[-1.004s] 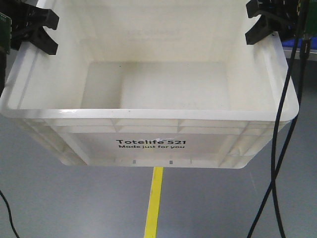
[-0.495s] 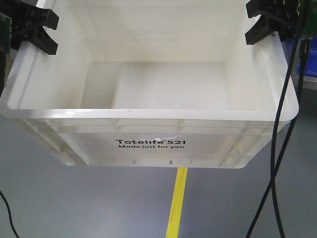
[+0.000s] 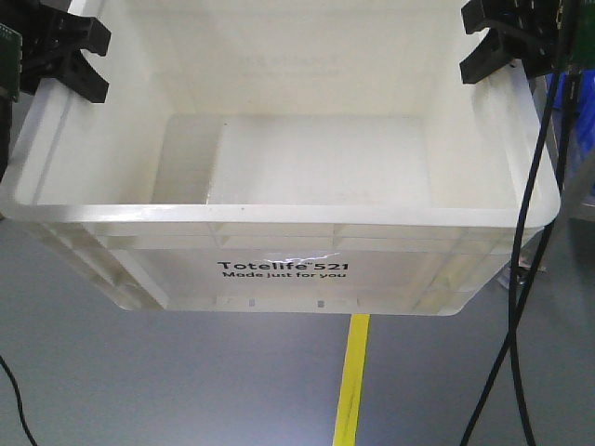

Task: Place moving items into box and shelve

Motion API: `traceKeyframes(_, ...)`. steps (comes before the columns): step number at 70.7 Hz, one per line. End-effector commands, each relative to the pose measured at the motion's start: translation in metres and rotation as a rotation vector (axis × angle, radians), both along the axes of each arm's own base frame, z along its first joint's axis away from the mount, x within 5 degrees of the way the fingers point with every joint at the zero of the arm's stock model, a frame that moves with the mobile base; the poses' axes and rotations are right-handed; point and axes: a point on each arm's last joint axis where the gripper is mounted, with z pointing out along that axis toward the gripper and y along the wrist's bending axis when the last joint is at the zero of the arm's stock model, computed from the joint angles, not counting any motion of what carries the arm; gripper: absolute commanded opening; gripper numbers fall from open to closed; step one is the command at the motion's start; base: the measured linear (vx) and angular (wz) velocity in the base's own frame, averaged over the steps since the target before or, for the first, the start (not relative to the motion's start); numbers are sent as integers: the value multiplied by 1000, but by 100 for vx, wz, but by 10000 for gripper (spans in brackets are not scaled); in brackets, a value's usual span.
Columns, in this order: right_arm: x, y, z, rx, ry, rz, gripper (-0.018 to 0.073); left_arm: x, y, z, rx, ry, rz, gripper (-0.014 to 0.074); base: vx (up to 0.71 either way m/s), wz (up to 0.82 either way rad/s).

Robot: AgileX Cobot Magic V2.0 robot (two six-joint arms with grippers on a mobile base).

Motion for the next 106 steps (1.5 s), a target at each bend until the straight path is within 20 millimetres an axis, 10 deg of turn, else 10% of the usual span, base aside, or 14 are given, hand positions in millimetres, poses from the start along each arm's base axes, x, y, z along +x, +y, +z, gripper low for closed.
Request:
traceKeyframes(1,-16,12,35,168,-143,43,-11,-14,-13,37,-169,-165,-36,-17,51,-14)
traceKeyframes(106,-16,12,35,169,-142,44,-11,-14,-13,37,-169,-166,-35,-17,53,-11)
